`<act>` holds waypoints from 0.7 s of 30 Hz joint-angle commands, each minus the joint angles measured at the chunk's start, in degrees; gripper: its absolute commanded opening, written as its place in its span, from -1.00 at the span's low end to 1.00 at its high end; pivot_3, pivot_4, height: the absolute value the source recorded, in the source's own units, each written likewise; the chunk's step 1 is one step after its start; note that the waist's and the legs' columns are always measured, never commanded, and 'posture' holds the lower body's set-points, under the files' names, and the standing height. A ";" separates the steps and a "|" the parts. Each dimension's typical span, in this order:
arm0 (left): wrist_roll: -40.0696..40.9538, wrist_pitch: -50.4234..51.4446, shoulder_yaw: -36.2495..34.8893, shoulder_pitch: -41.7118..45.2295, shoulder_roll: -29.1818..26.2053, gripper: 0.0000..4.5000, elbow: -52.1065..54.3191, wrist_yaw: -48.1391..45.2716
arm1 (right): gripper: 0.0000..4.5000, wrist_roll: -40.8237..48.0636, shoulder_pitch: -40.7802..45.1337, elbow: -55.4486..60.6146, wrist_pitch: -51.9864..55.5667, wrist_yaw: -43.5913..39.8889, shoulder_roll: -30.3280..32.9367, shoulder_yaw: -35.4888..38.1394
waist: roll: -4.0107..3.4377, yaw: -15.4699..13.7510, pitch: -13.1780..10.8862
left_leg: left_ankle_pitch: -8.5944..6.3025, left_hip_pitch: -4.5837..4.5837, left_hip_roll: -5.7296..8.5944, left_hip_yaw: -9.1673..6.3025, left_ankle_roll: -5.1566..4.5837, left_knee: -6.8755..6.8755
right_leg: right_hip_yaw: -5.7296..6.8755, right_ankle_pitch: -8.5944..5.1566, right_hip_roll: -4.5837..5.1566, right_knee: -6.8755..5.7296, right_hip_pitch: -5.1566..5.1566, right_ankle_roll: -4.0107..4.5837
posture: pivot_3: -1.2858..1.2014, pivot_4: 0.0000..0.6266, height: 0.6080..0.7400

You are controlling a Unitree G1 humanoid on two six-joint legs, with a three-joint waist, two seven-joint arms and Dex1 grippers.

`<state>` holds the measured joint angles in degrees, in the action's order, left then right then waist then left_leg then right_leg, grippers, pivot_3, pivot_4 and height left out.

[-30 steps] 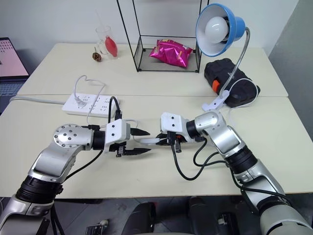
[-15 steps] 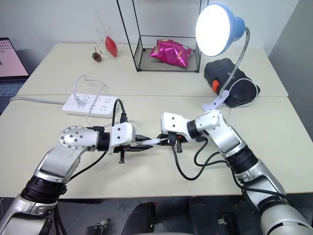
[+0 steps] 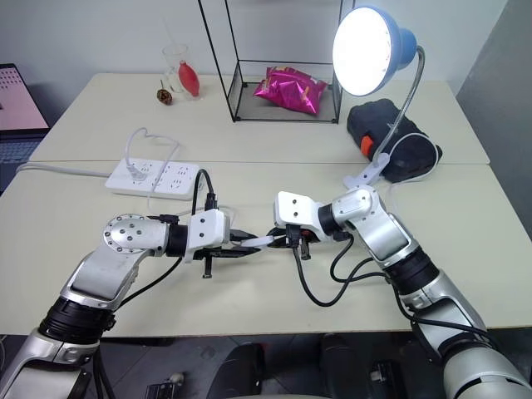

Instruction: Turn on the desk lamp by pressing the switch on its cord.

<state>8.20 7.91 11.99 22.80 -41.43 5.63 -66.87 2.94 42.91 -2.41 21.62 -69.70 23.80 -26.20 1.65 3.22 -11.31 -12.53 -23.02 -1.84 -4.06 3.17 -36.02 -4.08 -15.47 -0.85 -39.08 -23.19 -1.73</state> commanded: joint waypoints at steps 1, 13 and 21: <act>-0.19 -3.34 -1.32 1.02 0.36 -0.29 -0.72 0.94 | -0.85 1.18 0.54 2.59 -0.58 -0.04 -0.61 0.54 | 0.00 0.01 0.00 | 0.00 0.00 0.00 0.00 0.00 0.00 | 0.00 0.00 0.00 0.00 0.00 0.00 | 0.03 -0.52 1.00; 1.08 -6.25 -5.71 -1.38 -4.18 0.35 1.75 0.86 | -0.85 -1.58 1.84 -5.46 -6.20 1.75 -1.14 0.29 | 0.00 0.05 0.00 | 0.00 0.00 0.00 0.00 0.00 0.00 | 0.00 0.00 0.00 0.00 0.00 0.00 | 0.03 -0.52 1.00; 5.01 0.89 -13.46 -11.72 -9.13 0.35 8.66 2.21 | -0.85 -4.90 6.92 -22.06 -15.28 5.68 -4.94 1.27 | -0.01 0.27 -0.01 | 0.00 0.01 -0.01 0.03 0.00 0.03 | -0.02 0.00 0.01 0.01 -0.02 0.01 | 0.03 -0.52 1.00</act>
<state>11.73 7.92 1.07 12.52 -49.39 11.33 -65.34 -1.24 47.77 -22.16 9.58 -64.85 19.72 -26.02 1.64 3.49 -11.32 -12.53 -23.01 -1.86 -4.04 3.17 -35.99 -4.10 -15.47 -0.84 -39.08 -23.21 -1.72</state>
